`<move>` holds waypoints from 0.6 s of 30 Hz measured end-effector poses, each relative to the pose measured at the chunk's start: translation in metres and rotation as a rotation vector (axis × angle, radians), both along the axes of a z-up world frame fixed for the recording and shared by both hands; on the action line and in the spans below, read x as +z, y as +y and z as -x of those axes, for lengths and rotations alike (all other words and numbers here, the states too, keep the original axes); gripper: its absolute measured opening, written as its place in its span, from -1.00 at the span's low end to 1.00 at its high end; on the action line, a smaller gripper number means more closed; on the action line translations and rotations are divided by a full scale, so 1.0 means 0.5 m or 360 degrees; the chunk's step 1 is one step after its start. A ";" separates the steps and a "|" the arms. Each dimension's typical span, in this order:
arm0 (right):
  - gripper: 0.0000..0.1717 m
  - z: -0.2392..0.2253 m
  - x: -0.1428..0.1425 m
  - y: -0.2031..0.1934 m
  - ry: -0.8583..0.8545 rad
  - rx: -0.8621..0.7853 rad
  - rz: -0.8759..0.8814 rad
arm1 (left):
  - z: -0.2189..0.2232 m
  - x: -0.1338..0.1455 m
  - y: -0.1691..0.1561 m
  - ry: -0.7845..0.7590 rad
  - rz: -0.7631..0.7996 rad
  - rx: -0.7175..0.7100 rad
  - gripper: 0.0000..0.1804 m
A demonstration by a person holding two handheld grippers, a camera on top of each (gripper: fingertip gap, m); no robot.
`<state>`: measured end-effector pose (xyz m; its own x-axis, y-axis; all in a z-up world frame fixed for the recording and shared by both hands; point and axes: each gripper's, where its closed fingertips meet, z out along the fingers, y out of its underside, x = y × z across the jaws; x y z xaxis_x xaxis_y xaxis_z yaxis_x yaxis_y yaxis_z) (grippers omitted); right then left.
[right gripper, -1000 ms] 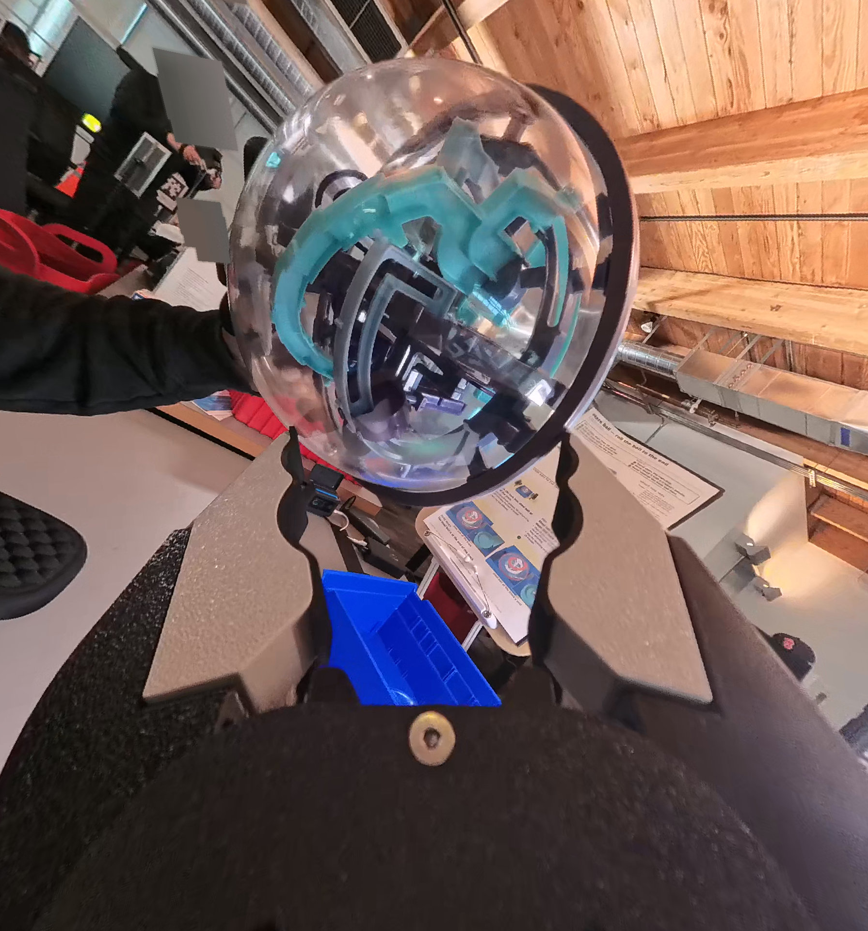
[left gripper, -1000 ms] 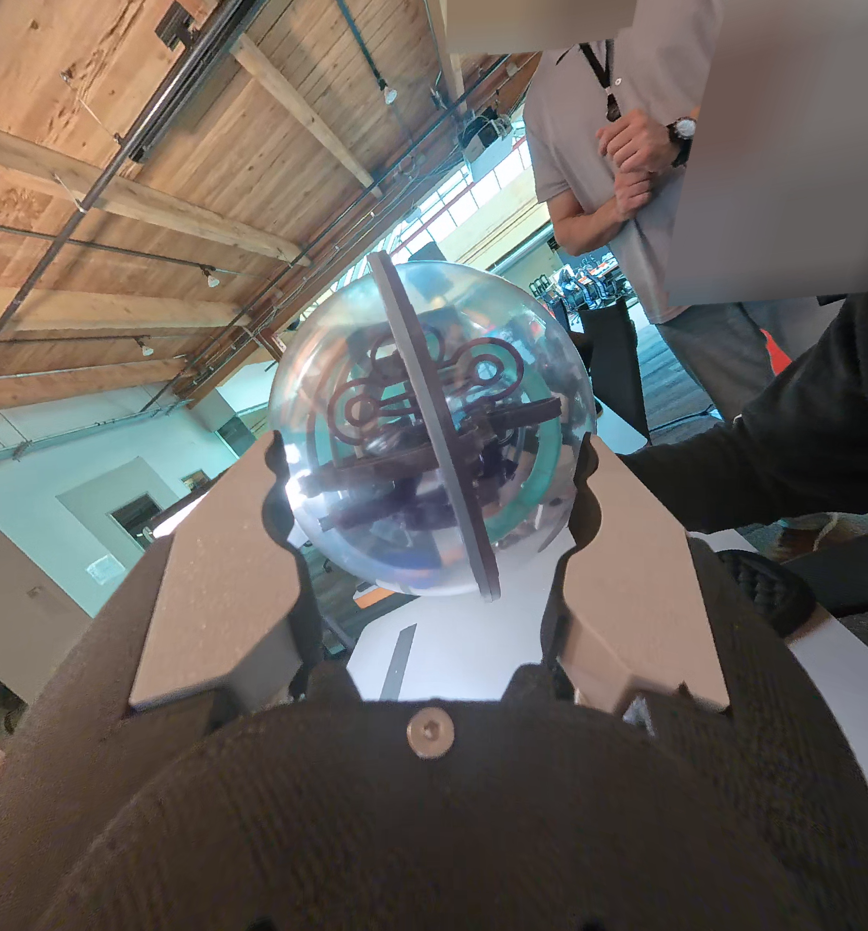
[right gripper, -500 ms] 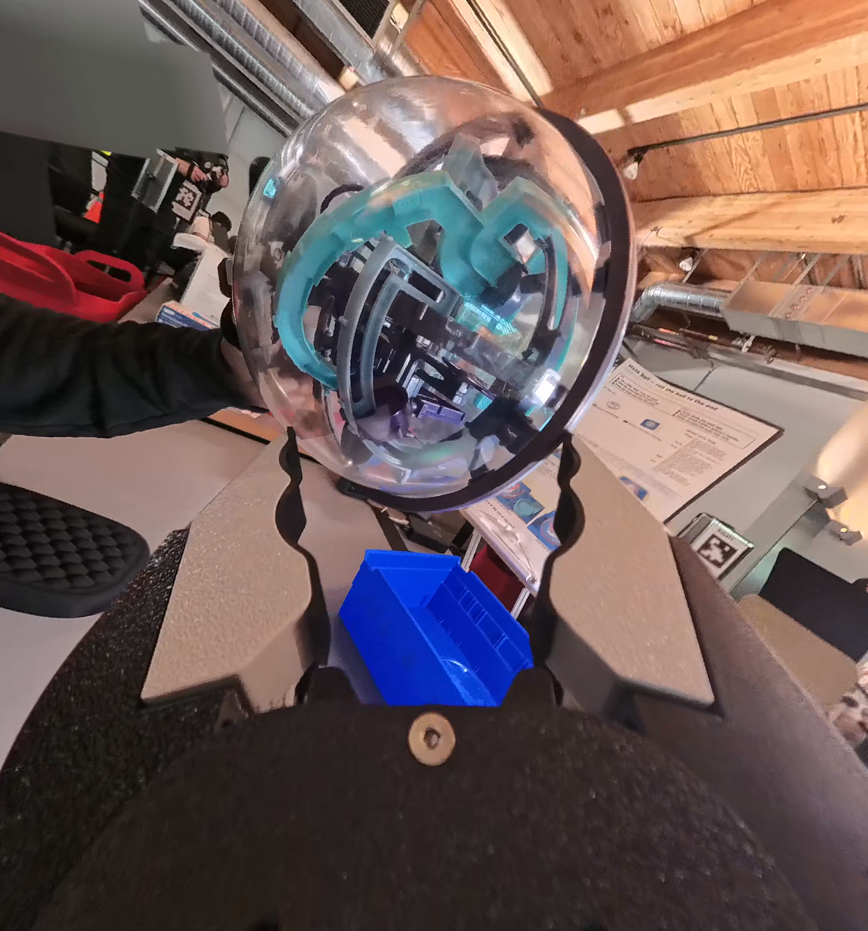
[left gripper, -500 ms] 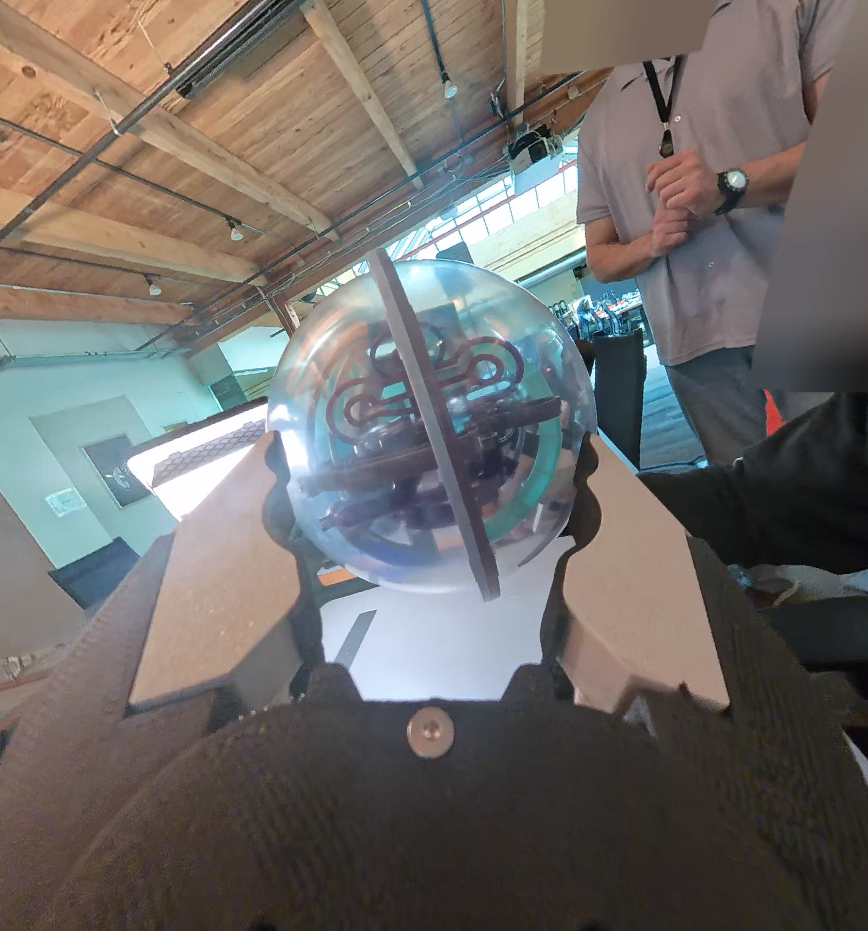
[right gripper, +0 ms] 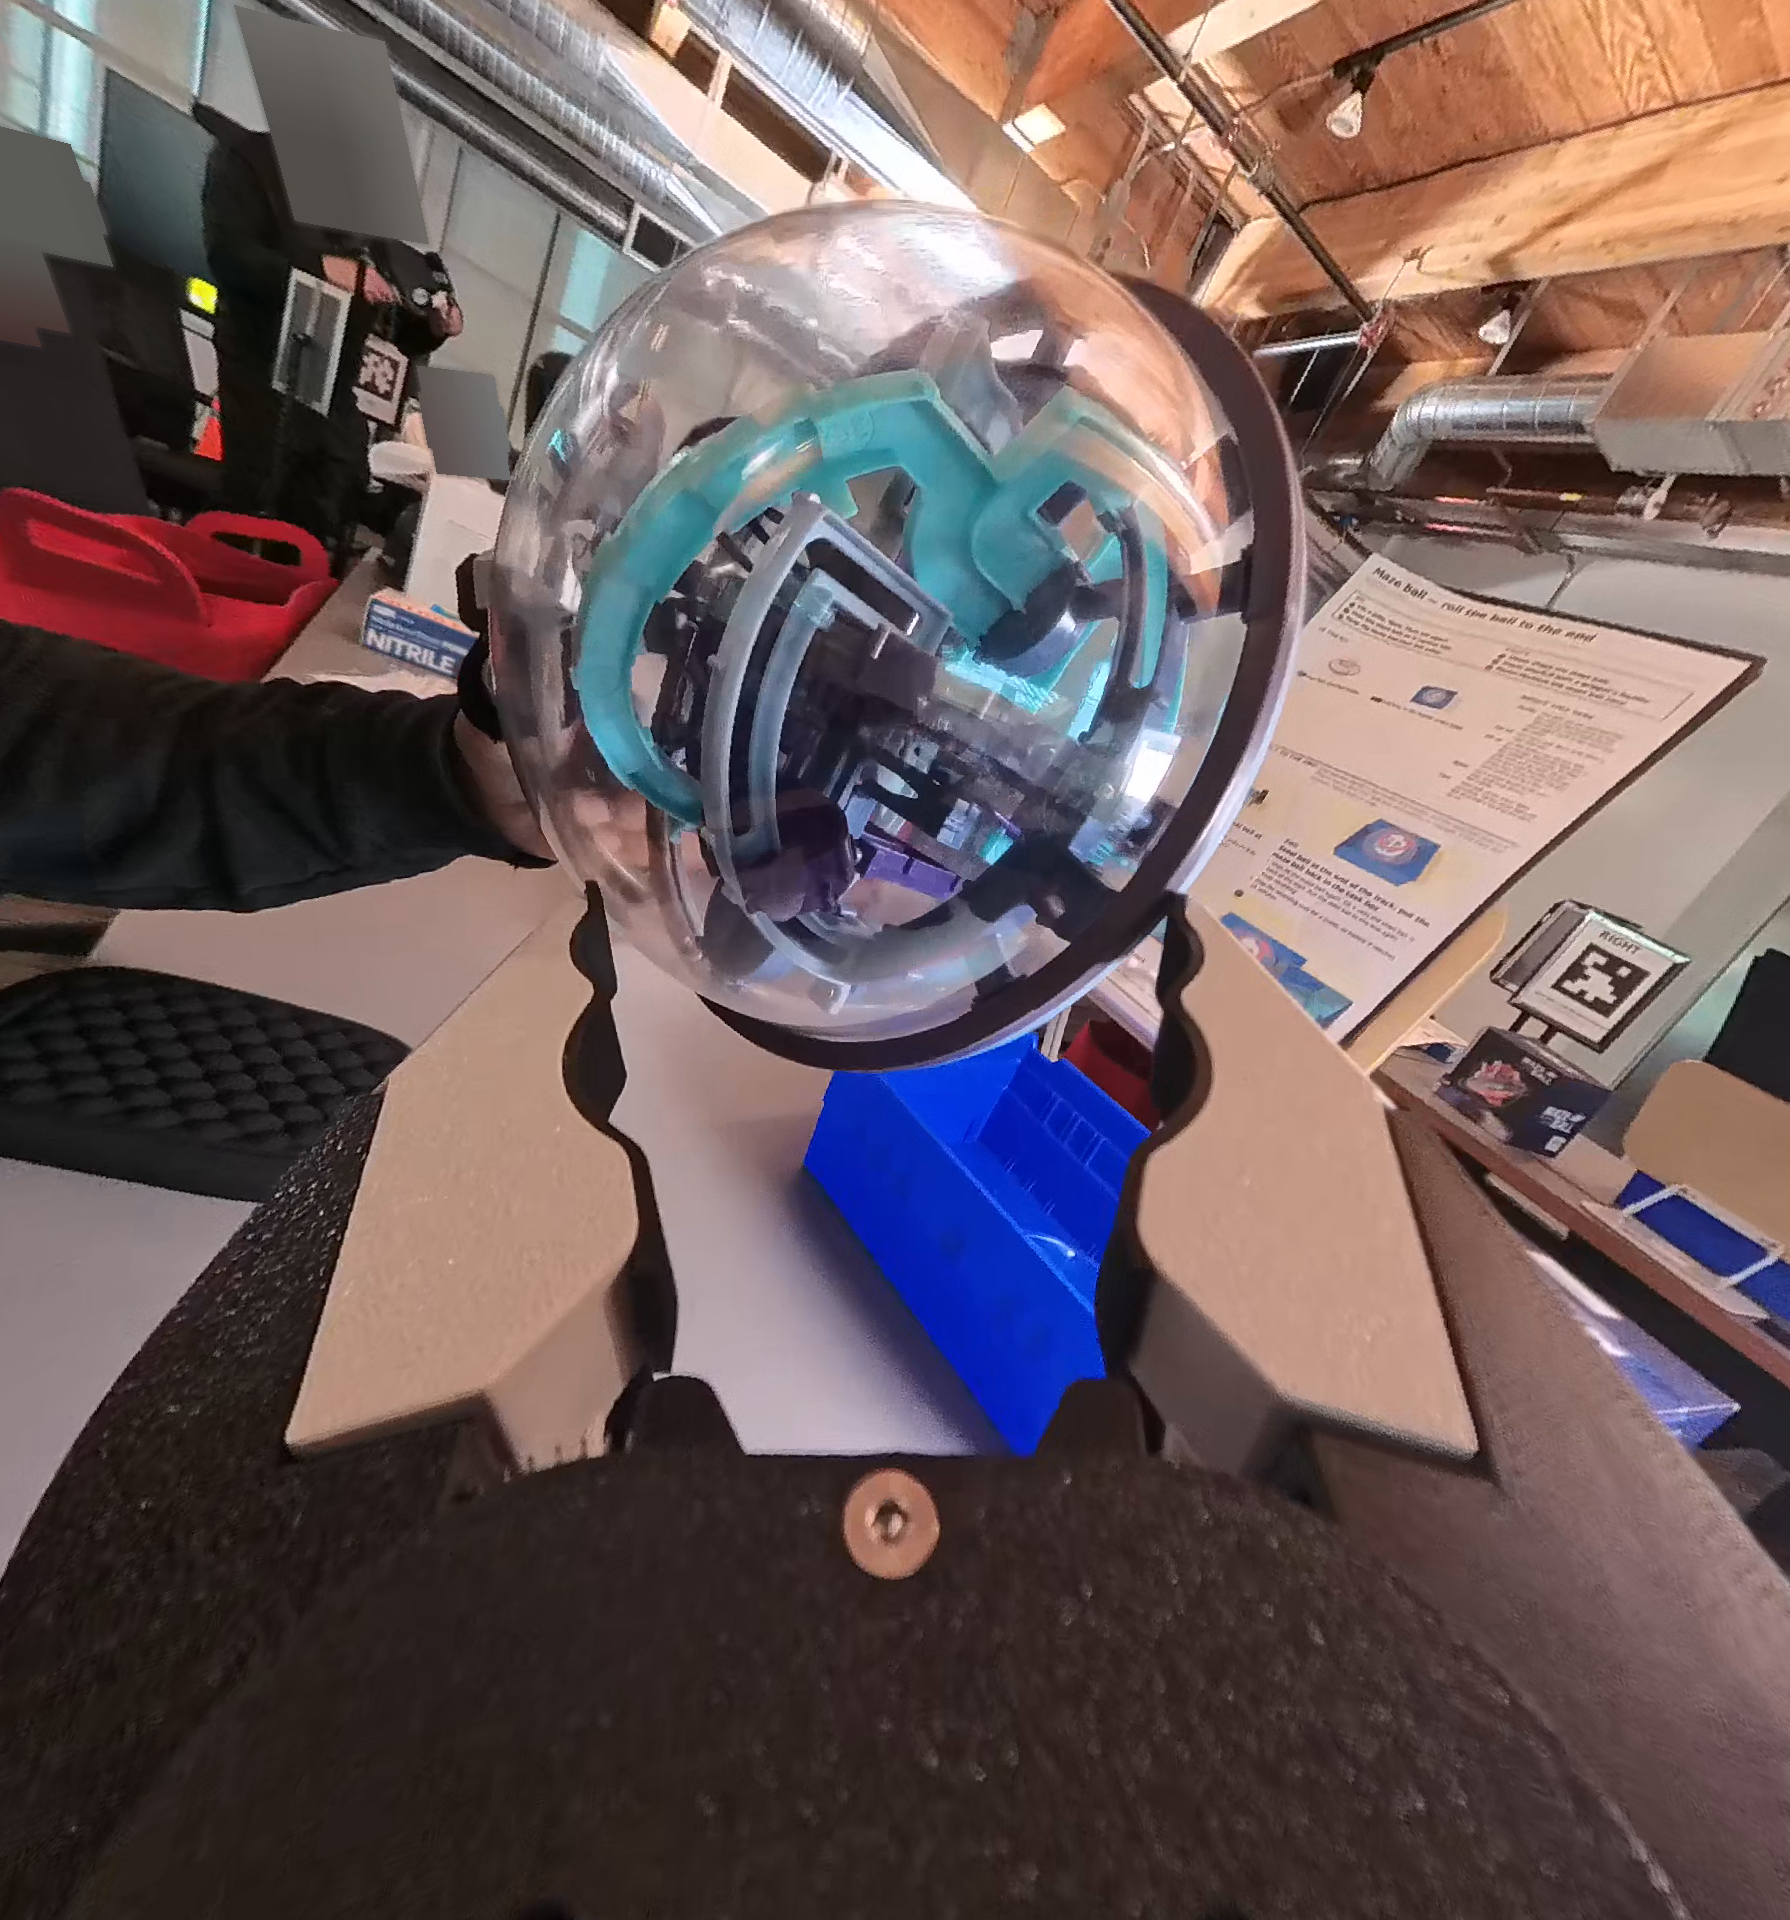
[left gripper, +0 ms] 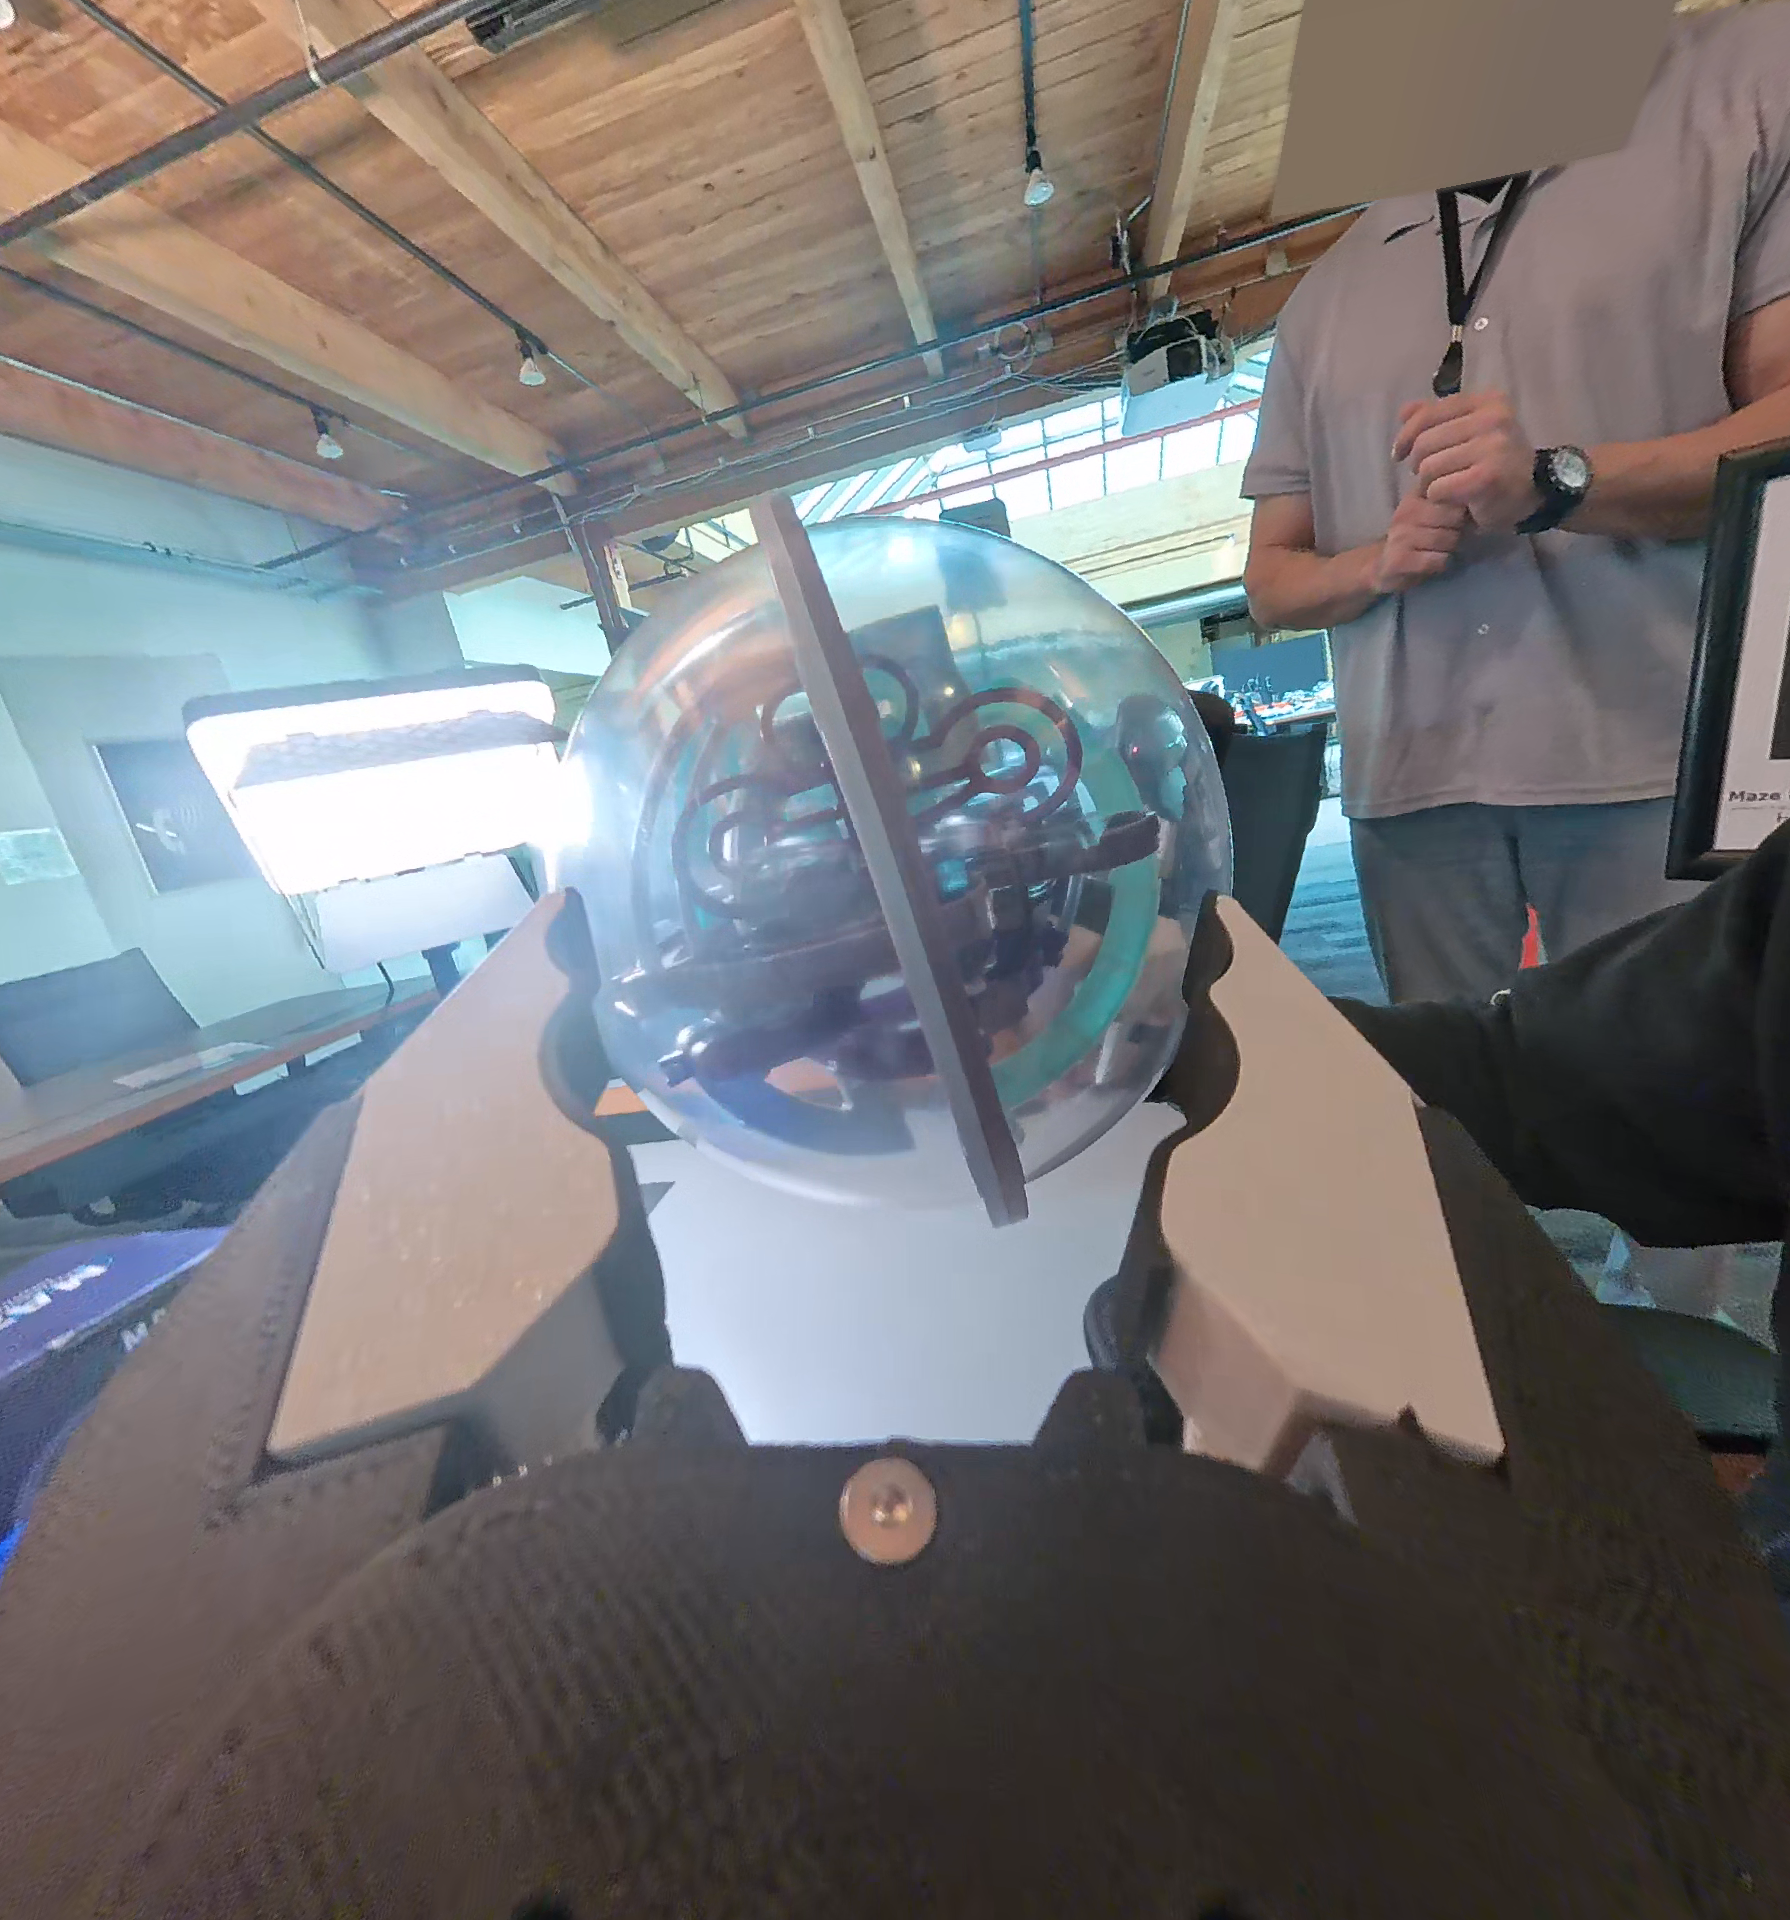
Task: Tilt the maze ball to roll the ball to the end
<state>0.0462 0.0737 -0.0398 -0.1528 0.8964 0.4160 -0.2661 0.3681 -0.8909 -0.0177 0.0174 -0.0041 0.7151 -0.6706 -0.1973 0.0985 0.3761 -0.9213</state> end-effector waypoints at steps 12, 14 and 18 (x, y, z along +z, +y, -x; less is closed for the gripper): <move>0.23 -0.002 -0.059 0.000 -0.0110 -0.0005 0.0154 | 0.005 -0.072 0.010 -0.0157 0.0170 -0.0018 0.24; 0.24 -0.002 -0.069 0.000 -0.0119 -0.0004 0.0189 | 0.006 -0.081 0.012 -0.0169 0.0193 -0.0015 0.24; 0.24 -0.001 -0.087 0.000 -0.0125 -0.0005 0.0246 | 0.005 -0.094 0.013 -0.0173 0.0225 -0.0006 0.24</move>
<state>0.0466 0.0738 -0.0833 -0.1767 0.9493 0.2602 -0.1923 0.2259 -0.9550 -0.0202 0.0239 -0.0510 0.7245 -0.6889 -0.0224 0.2018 0.2431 -0.9488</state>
